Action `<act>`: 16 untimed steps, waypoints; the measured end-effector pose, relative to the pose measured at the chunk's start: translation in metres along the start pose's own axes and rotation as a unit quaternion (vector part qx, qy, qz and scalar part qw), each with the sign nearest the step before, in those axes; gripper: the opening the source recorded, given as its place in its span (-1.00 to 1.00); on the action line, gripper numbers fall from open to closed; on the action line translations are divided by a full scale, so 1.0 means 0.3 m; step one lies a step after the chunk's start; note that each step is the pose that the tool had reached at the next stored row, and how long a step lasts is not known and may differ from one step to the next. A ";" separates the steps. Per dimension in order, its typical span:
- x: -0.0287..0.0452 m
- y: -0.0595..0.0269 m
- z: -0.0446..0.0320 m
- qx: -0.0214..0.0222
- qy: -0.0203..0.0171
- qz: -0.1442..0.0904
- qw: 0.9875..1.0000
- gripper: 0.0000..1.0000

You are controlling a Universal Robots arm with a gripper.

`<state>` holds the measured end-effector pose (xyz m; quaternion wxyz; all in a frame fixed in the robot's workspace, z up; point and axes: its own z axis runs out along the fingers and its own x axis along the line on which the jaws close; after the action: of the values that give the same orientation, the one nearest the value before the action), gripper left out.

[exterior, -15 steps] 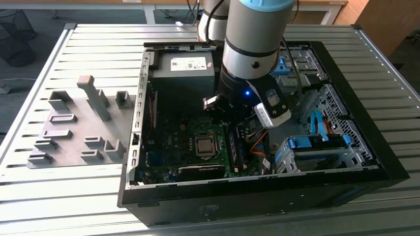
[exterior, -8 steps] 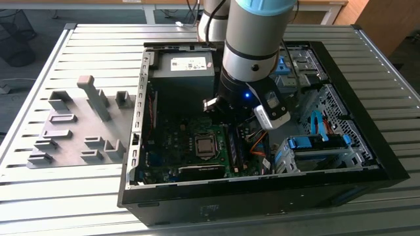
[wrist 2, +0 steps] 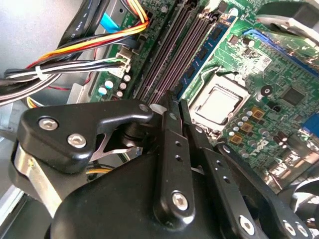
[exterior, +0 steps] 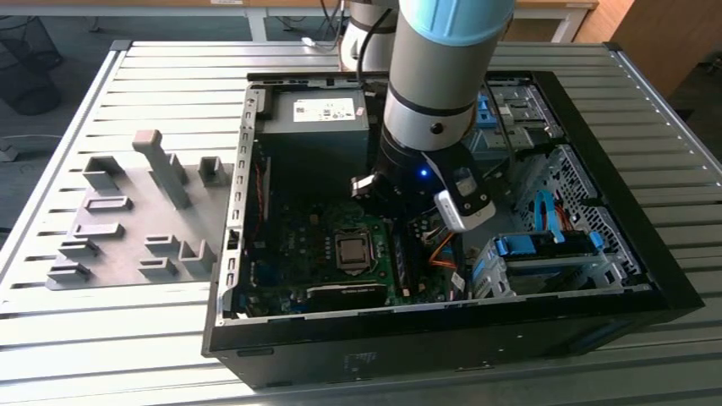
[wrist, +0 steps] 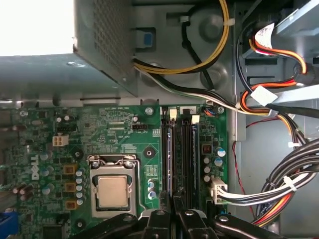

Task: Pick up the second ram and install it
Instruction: 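Insert the second ram into the second slot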

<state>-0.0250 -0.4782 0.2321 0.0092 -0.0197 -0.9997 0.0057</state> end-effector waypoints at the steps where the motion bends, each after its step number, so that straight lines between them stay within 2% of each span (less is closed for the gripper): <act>1: 0.000 0.000 0.000 0.000 0.000 0.001 1.000 -0.73; 16: -0.002 0.000 0.003 0.000 0.000 0.001 1.000 -0.73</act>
<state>-0.0244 -0.4782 0.2312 0.0092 -0.0212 -0.9997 0.0055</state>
